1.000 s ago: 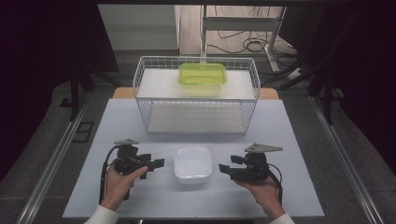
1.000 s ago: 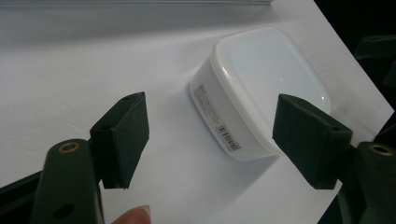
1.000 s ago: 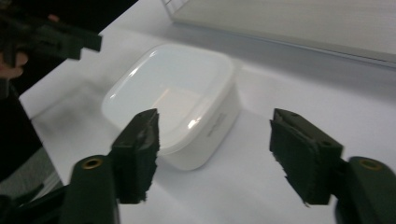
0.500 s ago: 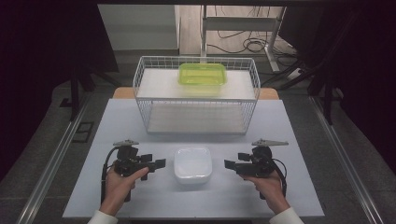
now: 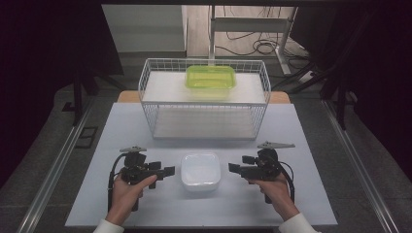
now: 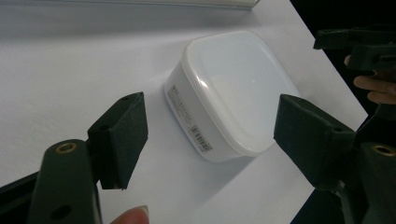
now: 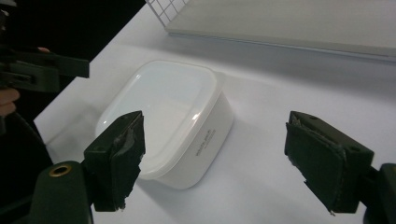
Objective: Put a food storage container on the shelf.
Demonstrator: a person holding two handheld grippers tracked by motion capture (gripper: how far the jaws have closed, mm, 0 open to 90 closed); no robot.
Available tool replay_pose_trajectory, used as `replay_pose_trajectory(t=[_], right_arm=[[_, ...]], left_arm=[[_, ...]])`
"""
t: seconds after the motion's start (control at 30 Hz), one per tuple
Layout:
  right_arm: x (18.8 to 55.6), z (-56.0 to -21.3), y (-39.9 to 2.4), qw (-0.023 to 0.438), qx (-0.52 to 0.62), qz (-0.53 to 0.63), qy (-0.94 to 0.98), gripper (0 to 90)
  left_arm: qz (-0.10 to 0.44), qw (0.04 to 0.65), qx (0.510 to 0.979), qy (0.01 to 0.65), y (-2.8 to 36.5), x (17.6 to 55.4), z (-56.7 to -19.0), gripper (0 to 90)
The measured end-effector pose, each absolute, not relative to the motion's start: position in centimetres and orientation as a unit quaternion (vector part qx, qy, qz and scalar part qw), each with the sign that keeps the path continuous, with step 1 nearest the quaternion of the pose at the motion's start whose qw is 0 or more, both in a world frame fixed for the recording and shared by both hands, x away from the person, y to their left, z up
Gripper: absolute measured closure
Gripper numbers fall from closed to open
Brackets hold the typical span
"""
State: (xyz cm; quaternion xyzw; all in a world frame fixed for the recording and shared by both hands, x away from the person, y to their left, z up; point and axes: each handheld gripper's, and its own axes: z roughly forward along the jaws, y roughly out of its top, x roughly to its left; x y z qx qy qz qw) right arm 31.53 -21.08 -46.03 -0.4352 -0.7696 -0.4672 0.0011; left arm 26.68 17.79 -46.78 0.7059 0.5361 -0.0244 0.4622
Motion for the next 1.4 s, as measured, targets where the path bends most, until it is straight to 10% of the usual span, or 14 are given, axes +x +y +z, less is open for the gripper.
replay_pose_trajectory(t=[0.93, 1.4], right_arm=[[33.9, -47.8, -18.4, 0.095, -0.454, -0.444, -0.767, 49.5], [34.4, -49.5, -18.4, 0.157, -0.471, -0.447, -0.744, 70.0]], left_arm=[[-0.147, 0.474, 0.664, 0.560, 17.0, 28.7, -49.9, 42.0], [-0.199, 0.472, 0.653, 0.558, 15.9, 30.2, -51.4, 64.2]])
